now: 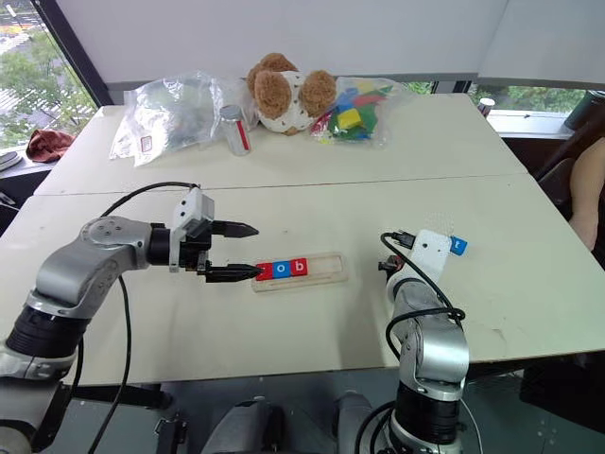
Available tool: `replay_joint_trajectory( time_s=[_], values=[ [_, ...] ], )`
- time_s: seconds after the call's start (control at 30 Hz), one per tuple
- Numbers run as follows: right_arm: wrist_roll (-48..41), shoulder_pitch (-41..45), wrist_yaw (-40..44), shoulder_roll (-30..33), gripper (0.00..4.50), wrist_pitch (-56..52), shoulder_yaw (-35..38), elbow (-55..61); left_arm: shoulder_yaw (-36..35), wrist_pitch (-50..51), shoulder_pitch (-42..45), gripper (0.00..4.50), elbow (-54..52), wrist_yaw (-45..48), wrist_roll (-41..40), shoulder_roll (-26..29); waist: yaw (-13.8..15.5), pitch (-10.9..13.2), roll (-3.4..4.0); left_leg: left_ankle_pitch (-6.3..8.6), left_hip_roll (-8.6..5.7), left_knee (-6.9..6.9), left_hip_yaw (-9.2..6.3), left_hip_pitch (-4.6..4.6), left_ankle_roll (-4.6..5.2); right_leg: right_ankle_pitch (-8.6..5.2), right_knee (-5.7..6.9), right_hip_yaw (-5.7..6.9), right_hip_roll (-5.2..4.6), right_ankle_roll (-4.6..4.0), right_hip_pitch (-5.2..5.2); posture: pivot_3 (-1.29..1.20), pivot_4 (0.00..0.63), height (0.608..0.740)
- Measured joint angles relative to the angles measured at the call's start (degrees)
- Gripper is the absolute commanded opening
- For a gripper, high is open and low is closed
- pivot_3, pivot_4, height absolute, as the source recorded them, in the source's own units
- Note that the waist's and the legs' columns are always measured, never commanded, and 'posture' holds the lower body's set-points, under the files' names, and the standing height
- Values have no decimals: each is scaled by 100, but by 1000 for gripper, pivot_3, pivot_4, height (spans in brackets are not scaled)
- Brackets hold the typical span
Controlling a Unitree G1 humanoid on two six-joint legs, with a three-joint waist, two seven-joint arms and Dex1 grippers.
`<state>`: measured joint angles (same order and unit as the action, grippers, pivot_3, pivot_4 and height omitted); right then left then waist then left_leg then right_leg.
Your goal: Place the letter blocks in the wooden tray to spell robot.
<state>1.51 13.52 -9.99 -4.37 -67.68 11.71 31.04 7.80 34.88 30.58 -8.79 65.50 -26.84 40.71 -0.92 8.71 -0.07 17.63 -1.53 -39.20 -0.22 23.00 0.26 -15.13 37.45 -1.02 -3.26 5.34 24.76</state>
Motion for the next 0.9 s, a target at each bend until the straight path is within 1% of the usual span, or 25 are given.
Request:
replay_joint_trajectory(
  time_s=[0.03,0.1,0.13,0.17,0.2,0.27,0.3,0.37,0.4,0.5,0.53,0.57,0.6,0.67,0.7,0.77,0.83,0.9],
  values=[
    [3,13,-34,-7,2292,-20,7,-33,5,-13,10,4500,43,22,12,-21,0,0,0,0,1,1,0,-1,-1,0,1,0,1,0,0,0,150,740],
    [20,28,-94,-12,3131,-31,11,-86,25,-21,56,4500,121,41,21,-36,-7,0,0,-1,3,1,-2,-2,-2,0,2,-1,4,0,0,0,150,740],
    [32,44,-107,-18,3754,-47,11,-91,27,-27,83,4500,143,49,25,-38,-10,0,-1,-1,4,1,-1,-4,-2,0,2,-1,4,0,-2,0,150,740],
    [37,52,-109,-17,4234,-60,12,-90,29,-33,103,4500,152,55,27,-43,-23,0,-1,-1,4,1,0,-8,-2,0,2,-3,4,0,-4,0,150,740],
    [40,53,-102,-8,4410,-70,18,-86,29,-39,113,4500,152,62,27,-44,-36,0,-1,-1,5,2,1,-14,-1,0,2,-4,4,0,-8,0,150,740],
    [21,66,-10,95,4410,-119,33,-80,29,-40,112,4500,152,77,27,-42,-40,0,-1,0,7,6,1,-23,-1,0,1,-5,5,-1,-14,0,150,740],
    [-34,80,155,275,4410,-156,8,-81,28,-40,112,4500,152,92,25,-37,-33,1,1,0,7,6,1,-25,0,-1,0,-5,6,-1,-17,0,150,740],
    [-196,178,596,878,4410,-86,-58,-82,20,-40,104,4500,155,144,23,39,-28,2,2,1,5,5,5,-25,2,-1,-5,-4,6,-1,-20,0,150,740],
    [-331,281,955,1216,4410,84,-21,-110,9,-39,98,4500,155,202,16,111,-23,2,2,2,5,4,5,-25,3,0,-10,-2,7,-1,-23,0,150,740],
    [-913,500,2544,2564,4410,1066,-31,-500,-3,-44,44,4500,107,442,9,370,-9,2,1,8,6,7,5,-39,14,-1,-23,3,9,0,-43,0,150,740],
    [-1092,453,3504,3334,4410,1832,-136,-852,5,-71,-47,4500,-14,583,14,531,0,4,2,13,6,8,6,-44,22,-2,-32,5,9,2,-52,0,150,740],
    [-1196,374,4175,3820,4410,2363,-138,-1122,8,-94,-144,4500,-84,697,22,656,9,4,1,17,8,16,5,-53,29,-5,-39,6,10,6,-67,0,150,740],
    [-1311,305,4866,4175,4410,2914,-149,-1478,19,-129,-212,4500,-124,784,29,726,10,4,-2,22,12,14,3,-60,36,-6,-41,7,12,7,-76,0,150,740],
    [-1528,246,5922,4603,4410,3590,-275,-2086,20,-144,-311,4500,-294,873,6,793,7,6,-4,22,12,14,7,-58,36,-7,-46,4,10,7,-76,0,150,740],
    [-1613,237,6586,4912,4410,4009,-390,-2567,16,-142,-377,4500,-445,933,-20,859,8,8,-3,22,12,12,11,-58,36,-7,-46,-1,6,8,-76,0,150,740],
    [-1623,291,7390,5294,4410,4651,-517,-3279,-37,-120,-481,4500,-624,966,-87,993,8,8,-4,22,12,5,14,-58,37,-7,-45,-4,-3,8,-78,0,150,740],
    [-1549,463,7927,5527,4410,5205,-679,-3898,-112,-26,-549,4500,-732,953,-150,1077,6,8,-4,22,12,3,14,-63,36,-6,-42,-5,-6,7,-82,0,150,740],
    [-1444,687,8313,5603,4410,5667,-856,-4422,-225,6,-571,4500,-791,907,-217,1099,-7,8,-5,22,14,2,15,-67,36,-6,-38,-5,-6,7,-82,0,150,740]
  ],
)
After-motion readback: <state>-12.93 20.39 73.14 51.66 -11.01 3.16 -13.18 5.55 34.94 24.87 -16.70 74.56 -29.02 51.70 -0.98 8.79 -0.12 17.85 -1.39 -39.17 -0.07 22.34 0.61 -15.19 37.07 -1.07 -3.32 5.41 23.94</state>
